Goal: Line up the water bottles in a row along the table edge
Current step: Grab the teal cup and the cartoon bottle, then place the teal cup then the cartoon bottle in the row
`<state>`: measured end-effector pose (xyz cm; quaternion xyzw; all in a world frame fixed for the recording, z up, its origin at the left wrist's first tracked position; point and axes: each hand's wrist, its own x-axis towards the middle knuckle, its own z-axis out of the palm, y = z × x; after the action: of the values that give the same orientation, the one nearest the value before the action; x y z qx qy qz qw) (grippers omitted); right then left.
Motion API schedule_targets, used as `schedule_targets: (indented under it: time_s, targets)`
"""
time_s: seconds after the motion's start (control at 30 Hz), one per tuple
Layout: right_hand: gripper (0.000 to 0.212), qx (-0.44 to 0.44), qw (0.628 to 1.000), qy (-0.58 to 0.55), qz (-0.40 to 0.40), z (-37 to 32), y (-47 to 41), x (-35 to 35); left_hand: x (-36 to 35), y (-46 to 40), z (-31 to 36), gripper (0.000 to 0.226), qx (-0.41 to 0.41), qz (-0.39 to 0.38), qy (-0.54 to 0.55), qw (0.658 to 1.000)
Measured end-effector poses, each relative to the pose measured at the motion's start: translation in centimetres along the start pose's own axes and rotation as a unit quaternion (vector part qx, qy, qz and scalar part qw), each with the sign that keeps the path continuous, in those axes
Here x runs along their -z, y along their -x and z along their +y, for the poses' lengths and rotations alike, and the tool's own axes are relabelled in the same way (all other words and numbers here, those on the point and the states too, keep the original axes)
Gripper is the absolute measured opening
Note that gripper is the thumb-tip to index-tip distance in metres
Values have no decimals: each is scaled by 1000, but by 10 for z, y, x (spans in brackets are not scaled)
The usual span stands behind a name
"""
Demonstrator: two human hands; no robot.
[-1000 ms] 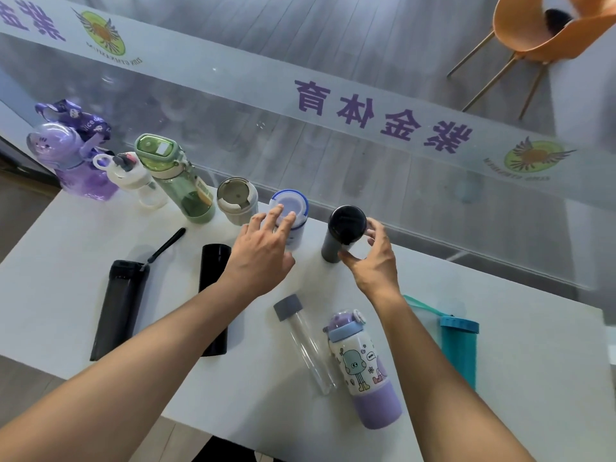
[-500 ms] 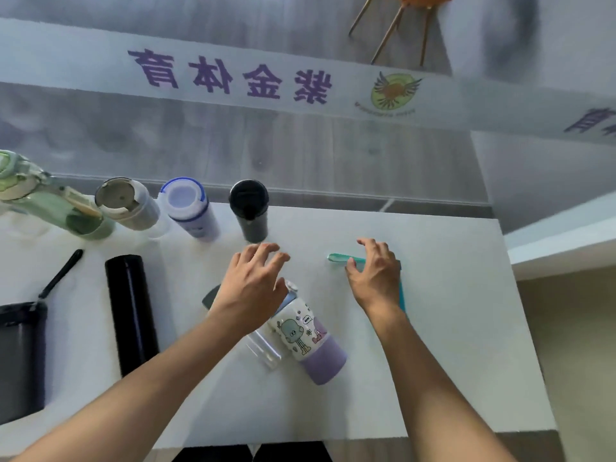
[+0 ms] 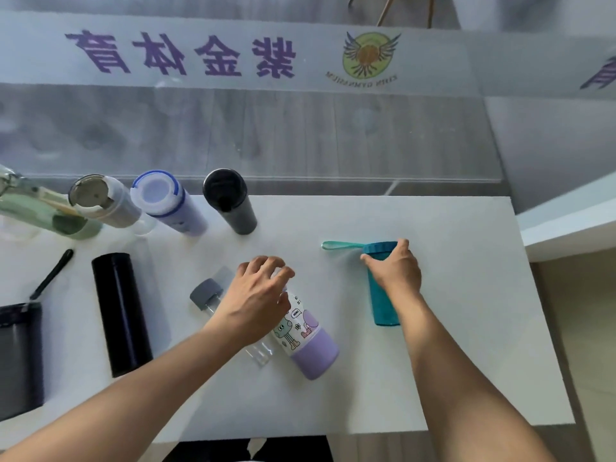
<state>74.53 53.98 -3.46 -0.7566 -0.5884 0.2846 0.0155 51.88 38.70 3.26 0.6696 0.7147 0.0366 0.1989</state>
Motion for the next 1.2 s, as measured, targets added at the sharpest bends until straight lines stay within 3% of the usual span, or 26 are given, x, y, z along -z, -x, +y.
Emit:
schedule_targets:
  time_s: [0.3,0.4,0.63,1.0,1.2]
  targets:
    - [74,188,966,-168,52,-77,27,13,17,9,-18,34,40,29,4,999]
    - [76,227,952,-204,35,-99,32,6,20,15,-26,36,57,31,-3,998]
    - [78,299,931,-208,34,-130,36,-18,20,32,-45,40,91,32,3,995]
    - [79,327,925,-187,46,-147,37,-31,14,48,-66,39,113,40,7,993]
    - [100,245,961,-130,18,-136,48,-30,5,58,-76,38,113,30,19,993]
